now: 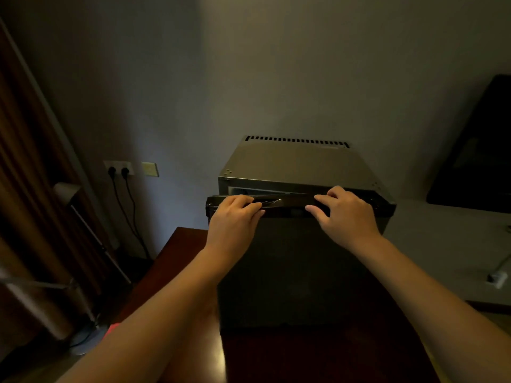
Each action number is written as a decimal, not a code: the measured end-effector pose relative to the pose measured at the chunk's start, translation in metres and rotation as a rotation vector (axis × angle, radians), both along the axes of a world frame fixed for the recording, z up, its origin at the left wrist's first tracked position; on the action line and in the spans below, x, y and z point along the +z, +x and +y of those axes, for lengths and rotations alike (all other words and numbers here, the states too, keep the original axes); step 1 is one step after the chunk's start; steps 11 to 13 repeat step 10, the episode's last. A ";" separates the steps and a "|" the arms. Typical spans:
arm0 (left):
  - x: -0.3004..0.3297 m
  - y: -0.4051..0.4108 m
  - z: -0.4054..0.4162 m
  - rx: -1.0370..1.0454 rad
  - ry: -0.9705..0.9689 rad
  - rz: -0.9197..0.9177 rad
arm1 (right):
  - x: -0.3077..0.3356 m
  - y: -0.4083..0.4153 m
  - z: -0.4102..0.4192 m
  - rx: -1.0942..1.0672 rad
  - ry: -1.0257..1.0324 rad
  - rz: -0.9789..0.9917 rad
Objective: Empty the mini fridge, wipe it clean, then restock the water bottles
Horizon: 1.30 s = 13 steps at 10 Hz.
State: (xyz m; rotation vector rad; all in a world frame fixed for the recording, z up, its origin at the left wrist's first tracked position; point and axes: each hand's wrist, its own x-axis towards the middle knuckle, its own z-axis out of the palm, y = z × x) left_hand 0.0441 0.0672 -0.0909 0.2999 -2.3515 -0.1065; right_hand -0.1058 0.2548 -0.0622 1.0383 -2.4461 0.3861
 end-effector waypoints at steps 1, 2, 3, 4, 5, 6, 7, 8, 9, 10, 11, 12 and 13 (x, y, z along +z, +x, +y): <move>-0.004 -0.016 -0.017 -0.021 0.008 0.003 | -0.003 0.001 -0.011 -0.062 -0.014 0.019; -0.007 -0.029 -0.030 -0.029 0.023 -0.011 | -0.003 0.002 -0.020 -0.120 -0.011 0.038; -0.005 -0.037 -0.036 -0.028 0.032 -0.054 | -0.003 0.001 -0.024 -0.159 -0.006 0.058; -0.002 -0.038 -0.040 -0.050 0.036 -0.064 | -0.005 0.004 -0.025 -0.184 -0.018 0.056; 0.001 -0.033 -0.041 -0.077 0.041 -0.082 | -0.007 0.008 -0.027 -0.195 -0.037 0.023; 0.005 -0.029 -0.042 -0.120 0.108 -0.150 | -0.006 0.011 -0.028 -0.197 -0.056 -0.042; 0.012 -0.025 -0.044 -0.163 0.207 -0.197 | -0.003 0.015 -0.026 -0.193 -0.061 -0.127; 0.023 -0.020 -0.046 -0.209 0.285 -0.201 | 0.009 0.019 -0.025 -0.180 -0.081 -0.254; 0.035 -0.014 -0.046 -0.244 0.373 -0.125 | 0.022 0.023 -0.024 -0.119 -0.233 -0.376; 0.050 -0.009 -0.048 -0.261 0.450 0.029 | 0.038 0.034 -0.027 -0.025 -0.367 -0.403; 0.050 -0.009 -0.048 -0.261 0.450 0.029 | 0.038 0.034 -0.027 -0.025 -0.367 -0.403; 0.050 -0.009 -0.048 -0.261 0.450 0.029 | 0.038 0.034 -0.027 -0.025 -0.367 -0.403; 0.050 -0.009 -0.048 -0.261 0.450 0.029 | 0.038 0.034 -0.027 -0.025 -0.367 -0.403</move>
